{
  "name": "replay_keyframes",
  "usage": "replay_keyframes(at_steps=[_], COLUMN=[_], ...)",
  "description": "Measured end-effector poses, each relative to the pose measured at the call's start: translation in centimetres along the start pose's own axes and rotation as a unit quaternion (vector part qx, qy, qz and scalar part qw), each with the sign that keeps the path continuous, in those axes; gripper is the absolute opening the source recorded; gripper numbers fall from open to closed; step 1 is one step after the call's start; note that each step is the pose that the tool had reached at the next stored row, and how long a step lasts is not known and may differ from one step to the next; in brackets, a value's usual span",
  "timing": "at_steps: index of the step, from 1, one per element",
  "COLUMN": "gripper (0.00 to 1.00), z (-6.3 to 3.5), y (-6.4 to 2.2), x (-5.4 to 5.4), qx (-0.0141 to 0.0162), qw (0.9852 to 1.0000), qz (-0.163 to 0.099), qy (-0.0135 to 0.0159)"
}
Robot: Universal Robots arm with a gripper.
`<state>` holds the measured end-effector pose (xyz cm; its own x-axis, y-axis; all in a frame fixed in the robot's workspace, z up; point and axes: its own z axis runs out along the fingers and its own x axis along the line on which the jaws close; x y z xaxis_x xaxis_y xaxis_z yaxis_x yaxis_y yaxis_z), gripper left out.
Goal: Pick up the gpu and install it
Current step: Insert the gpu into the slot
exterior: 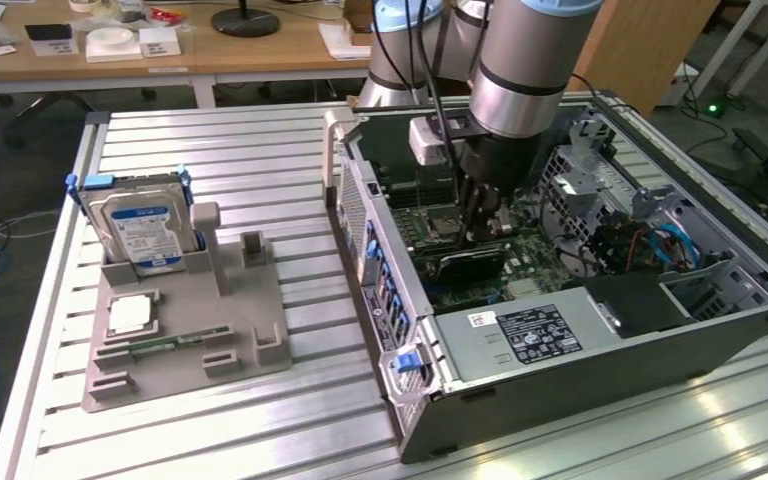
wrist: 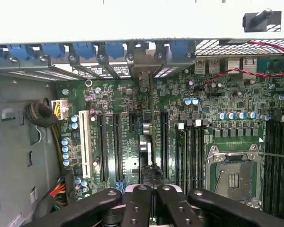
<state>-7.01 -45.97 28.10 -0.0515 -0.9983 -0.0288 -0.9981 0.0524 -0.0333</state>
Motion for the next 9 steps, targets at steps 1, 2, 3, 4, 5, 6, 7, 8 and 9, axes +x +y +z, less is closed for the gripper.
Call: replay_keyframes(at_steps=[1,2,3,4,5,6,7,8,9], gripper=[0.1,0.1,0.11,0.11,0.11,0.11,0.11,0.11,0.11], z=[0.0,0.0,0.0,0.0,0.0,0.0,0.0,0.0,0.0], y=[0.0,0.0,0.0,0.0,0.0,0.0,0.0,0.0,0.0], x=[0.0,0.0,0.0,0.0,0.0,0.0,0.0,0.0,0.0], qx=[0.0,0.0,0.0,0.0001,0.0,0.0001,0.0003,0.0003,0.0003], qw=[1.0,1.0,1.0,1.0,1.0,1.0,1.0,1.0,1.0], qz=[0.0,0.0,0.0,0.0,0.0,0.0,0.0,0.0,0.0], qy=[0.0,0.0,0.0,0.0,0.0,0.0,0.0,0.0,0.0])
